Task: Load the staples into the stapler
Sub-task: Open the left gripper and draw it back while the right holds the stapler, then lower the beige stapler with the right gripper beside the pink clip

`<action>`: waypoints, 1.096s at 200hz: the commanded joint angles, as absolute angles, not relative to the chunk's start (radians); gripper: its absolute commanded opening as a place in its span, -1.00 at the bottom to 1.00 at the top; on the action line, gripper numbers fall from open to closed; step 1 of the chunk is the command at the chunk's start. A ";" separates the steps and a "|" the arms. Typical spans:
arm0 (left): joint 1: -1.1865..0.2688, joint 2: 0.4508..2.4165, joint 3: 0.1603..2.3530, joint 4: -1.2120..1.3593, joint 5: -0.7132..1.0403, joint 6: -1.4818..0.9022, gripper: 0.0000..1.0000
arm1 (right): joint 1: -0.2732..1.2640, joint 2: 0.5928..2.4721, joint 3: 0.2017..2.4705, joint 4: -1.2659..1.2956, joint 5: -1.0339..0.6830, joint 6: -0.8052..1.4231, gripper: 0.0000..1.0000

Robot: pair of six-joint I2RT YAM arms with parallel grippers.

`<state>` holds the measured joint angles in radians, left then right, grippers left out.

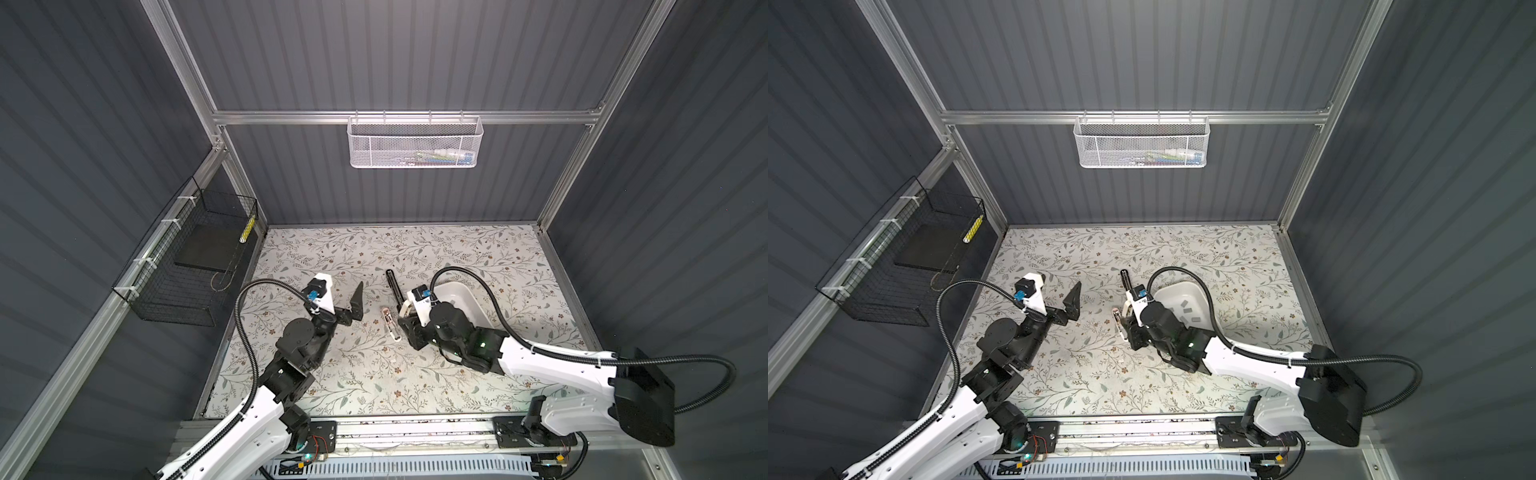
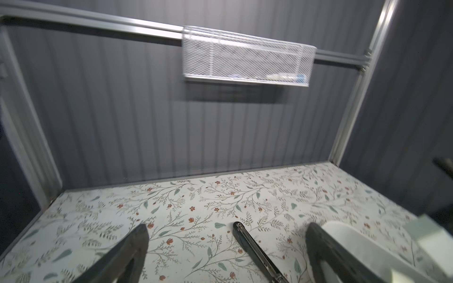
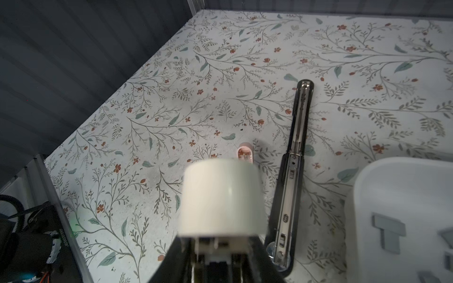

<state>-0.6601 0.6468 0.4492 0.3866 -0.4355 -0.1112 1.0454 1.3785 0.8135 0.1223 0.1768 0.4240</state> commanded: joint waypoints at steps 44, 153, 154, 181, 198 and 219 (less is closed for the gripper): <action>-0.661 0.592 0.528 0.221 -0.658 -0.234 0.99 | 1.116 1.701 1.112 -0.054 0.246 0.535 -1.00; -0.661 0.607 0.548 0.182 -0.621 -0.235 0.99 | 1.089 1.962 1.282 -0.158 0.247 0.504 -1.00; -0.661 0.605 0.547 0.182 -0.621 -0.235 0.99 | 1.089 1.963 1.284 -0.160 0.248 0.503 -1.00; -0.661 0.593 0.540 0.190 -0.620 -0.236 0.99 | 1.087 1.994 1.305 -0.176 0.246 0.510 -0.97; -0.661 0.591 0.540 0.190 -0.617 -0.236 0.99 | 1.087 2.006 1.313 -0.175 0.244 0.520 -0.93; -0.661 0.593 0.540 0.186 -0.618 -0.241 0.99 | 1.087 2.024 1.326 -0.171 0.223 0.534 -0.89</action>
<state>-0.6601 0.6014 0.5213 0.1864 -0.6106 -0.2226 1.0870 1.9968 1.2903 -0.1520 0.2317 0.5163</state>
